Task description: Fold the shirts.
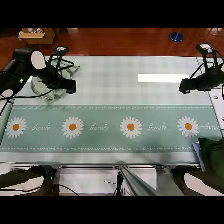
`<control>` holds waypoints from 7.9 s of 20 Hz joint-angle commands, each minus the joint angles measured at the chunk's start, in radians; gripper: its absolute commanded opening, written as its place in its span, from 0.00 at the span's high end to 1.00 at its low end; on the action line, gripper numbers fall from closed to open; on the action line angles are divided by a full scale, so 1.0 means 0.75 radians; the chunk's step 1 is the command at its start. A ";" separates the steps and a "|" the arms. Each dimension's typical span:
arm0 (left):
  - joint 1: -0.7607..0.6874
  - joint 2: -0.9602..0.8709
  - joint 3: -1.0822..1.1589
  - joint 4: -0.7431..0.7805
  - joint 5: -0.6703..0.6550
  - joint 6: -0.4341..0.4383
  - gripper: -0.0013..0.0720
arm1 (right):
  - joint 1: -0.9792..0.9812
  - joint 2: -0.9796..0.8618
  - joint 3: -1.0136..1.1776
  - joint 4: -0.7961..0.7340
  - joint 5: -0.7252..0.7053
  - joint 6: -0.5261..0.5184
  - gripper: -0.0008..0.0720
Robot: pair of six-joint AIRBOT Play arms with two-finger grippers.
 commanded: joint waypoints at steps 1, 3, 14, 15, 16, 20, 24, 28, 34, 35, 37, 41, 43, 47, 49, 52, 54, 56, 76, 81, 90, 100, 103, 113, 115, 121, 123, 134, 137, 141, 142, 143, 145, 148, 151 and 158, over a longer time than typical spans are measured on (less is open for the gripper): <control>-0.001 -0.002 0.000 0.001 0.016 0.001 0.00 | 0.001 -0.001 0.001 0.000 -0.072 0.002 0.14; -0.003 -0.005 0.001 -0.004 0.035 -0.001 0.00 | 0.001 -0.001 0.001 0.001 -0.121 0.002 0.14; 0.273 -0.079 0.038 0.253 0.644 -0.181 0.00 | 0.001 -0.001 0.001 0.022 -0.118 0.002 0.14; 0.319 -0.108 0.038 0.253 0.627 -0.181 0.00 | 0.001 -0.001 0.001 0.032 -0.118 0.002 0.14; 0.359 -0.135 0.038 0.246 0.624 -0.181 0.00 | 0.001 -0.001 0.001 0.040 -0.117 0.002 0.14; 0.447 -0.255 0.038 0.244 0.748 -0.180 0.00 | 0.001 -0.001 0.001 0.073 -0.117 0.001 0.14; 0.453 -0.388 0.038 0.244 0.876 -0.180 0.00 | 0.001 -0.001 0.001 0.076 -0.114 0.001 0.16; 0.458 -0.498 0.058 0.246 0.862 -0.180 0.00 | 0.001 -0.001 0.001 0.077 -0.089 0.001 0.16; 0.419 -0.382 0.368 0.239 0.754 -0.191 0.94 | 0.001 -0.001 0.001 0.065 -0.084 -0.001 0.16; 0.402 -0.339 0.443 0.239 0.717 -0.190 0.94 | -0.001 -0.001 0.001 0.060 -0.086 -0.001 0.16; 0.349 -0.227 0.592 0.236 0.626 -0.190 0.94 | -0.001 -0.001 0.001 0.049 -0.083 -0.001 0.16; 0.153 0.075 0.763 0.233 0.481 -0.190 0.94 | -0.001 -0.001 0.001 0.007 -0.001 -0.001 0.16; 0.020 0.232 0.765 0.233 0.459 -0.190 0.94 | -0.001 -0.001 0.001 -0.062 0.080 -0.006 0.16; -0.259 0.385 0.764 0.233 0.291 -0.190 0.94 | -0.001 -0.001 0.001 -0.259 0.180 -0.008 0.16; -0.369 0.375 0.758 0.233 0.161 -0.190 0.94 | -0.001 -0.001 0.001 -0.283 0.222 -0.003 0.16; -0.484 0.340 0.710 0.229 0.090 -0.190 0.94 | -0.001 -0.001 0.001 -0.283 0.259 0.001 0.16; -0.540 0.304 0.702 0.178 0.091 -0.190 0.94 | -0.001 -0.001 0.001 -0.281 0.275 0.003 0.16; -0.580 0.259 0.702 0.124 0.093 -0.190 0.94 | -0.001 -0.001 0.001 -0.279 0.278 0.007 0.16; -0.676 -0.235 0.700 -0.546 0.123 -0.127 0.44 | -0.001 -0.001 0.001 -0.270 0.257 0.014 0.16; -0.531 -0.241 0.700 -0.542 -0.076 0.026 0.11 | -0.001 0.011 0.001 -0.318 0.277 0.014 0.16; 0.138 -0.195 0.501 -0.576 -0.454 0.144 0.12 | -0.003 0.016 -0.066 -0.318 0.224 -0.007 0.16; 0.238 -0.269 -0.221 -1.028 0.019 0.308 0.12 | -0.003 0.016 -0.268 -0.287 0.114 -0.042 0.18; 0.195 -0.365 -0.220 -1.152 0.069 0.369 0.12 | -0.003 0.016 -0.268 -0.237 0.080 -0.046 0.18; 0.165 -0.534 -0.084 -1.268 0.105 0.402 0.12 | -0.003 0.016 -0.268 -0.159 0.025 -0.046 0.18; 0.151 -0.573 -0.009 -1.246 0.104 0.375 0.12 | -0.003 0.016 -0.268 -0.156 0.025 -0.046 0.18; 0.091 -0.757 0.194 -1.074 -0.160 0.246 0.12 | -0.003 0.016 -0.268 -0.153 0.025 -0.046 0.18; 0.083 -0.763 0.224 -1.028 -0.162 0.225 0.13 | -0.003 0.016 -0.268 -0.152 0.025 -0.045 0.18; 0.085 -0.815 0.275 -0.931 -0.255 0.191 0.17 | -0.003 0.016 -0.268 -0.128 0.025 -0.045 0.18; 0.083 -0.814 0.297 -0.932 -0.258 0.200 0.17 | -0.003 0.016 -0.268 -0.128 0.025 -0.046 0.19; 0.085 -0.814 0.303 -0.926 -0.237 0.318 0.17 | -0.003 0.016 -0.268 -0.128 0.025 -0.046 0.28; 0.086 -0.814 0.304 -0.922 -0.226 0.360 0.17 | -0.003 0.016 -0.268 -0.128 0.025 -0.046 0.28; 0.086 -0.813 0.304 -0.911 -0.215 0.405 0.17 | -0.003 0.016 -0.268 -0.128 0.025 -0.046 0.28; 0.085 -0.813 0.326 -0.855 -0.210 0.458 0.17 | -0.003 0.016 -0.268 -0.128 0.025 -0.046 0.28; 0.117 -0.813 0.407 -0.720 -0.207 0.440 0.17 | -0.003 0.016 -0.268 -0.128 0.025 -0.046 0.28; 0.149 -0.815 0.482 -0.768 -0.136 0.463 0.17 | -0.003 0.016 -0.268 -0.128 0.025 -0.045 0.28; 0.132 -0.901 0.496 -0.959 -0.282 0.544 0.17 | -0.003 0.016 -0.268 -0.128 0.026 -0.045 0.28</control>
